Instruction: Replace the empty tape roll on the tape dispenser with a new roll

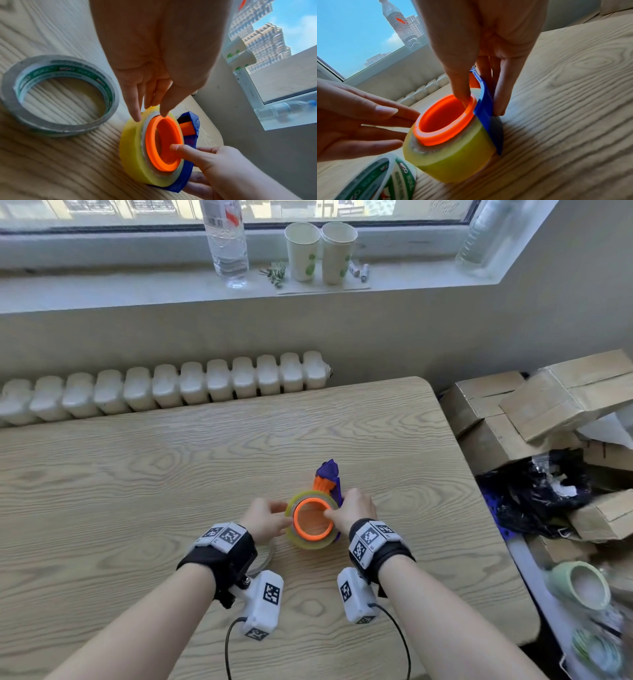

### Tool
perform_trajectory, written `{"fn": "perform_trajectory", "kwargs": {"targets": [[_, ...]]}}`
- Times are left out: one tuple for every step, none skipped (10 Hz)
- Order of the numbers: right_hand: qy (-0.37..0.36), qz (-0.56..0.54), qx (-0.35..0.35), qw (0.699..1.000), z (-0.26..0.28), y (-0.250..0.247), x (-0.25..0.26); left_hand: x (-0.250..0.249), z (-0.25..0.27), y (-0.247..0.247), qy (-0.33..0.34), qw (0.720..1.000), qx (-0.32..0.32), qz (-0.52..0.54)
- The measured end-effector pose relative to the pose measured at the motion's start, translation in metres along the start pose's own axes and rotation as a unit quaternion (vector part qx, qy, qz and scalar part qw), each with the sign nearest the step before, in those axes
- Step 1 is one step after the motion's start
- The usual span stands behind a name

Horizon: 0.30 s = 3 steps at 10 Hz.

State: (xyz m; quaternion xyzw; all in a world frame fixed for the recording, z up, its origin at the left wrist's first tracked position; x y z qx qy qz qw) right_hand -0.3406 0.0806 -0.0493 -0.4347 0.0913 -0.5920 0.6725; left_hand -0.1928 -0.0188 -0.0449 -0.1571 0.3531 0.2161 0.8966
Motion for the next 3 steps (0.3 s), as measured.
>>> {"fn": "perform_trajectory", "kwargs": {"targets": [[-0.007,0.002,0.0,1.0,-0.0039,0.0043,-0.0025,0.0074,-0.0012,0.0061,0.008,0.999,0.028,-0.015],[-0.01,0.011,0.009,1.0,-0.0036,0.006,-0.0033,0.0079,0.0022,0.0084,0.023,0.998,0.025,-0.054],[-0.017,0.006,0.011,1.0,-0.003,0.0026,-0.002,0.0035,0.0018,0.0099,0.053,0.994,0.006,-0.095]]}}
Point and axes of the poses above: each hand's wrist, its own z-axis away from the middle knuckle, its own y-axis out of the palm, x = y × z, the point moved 5 cm from there along -z, towards the middle knuckle, and after that the axes turned 4 degrees about x, right-handed, at the moved point
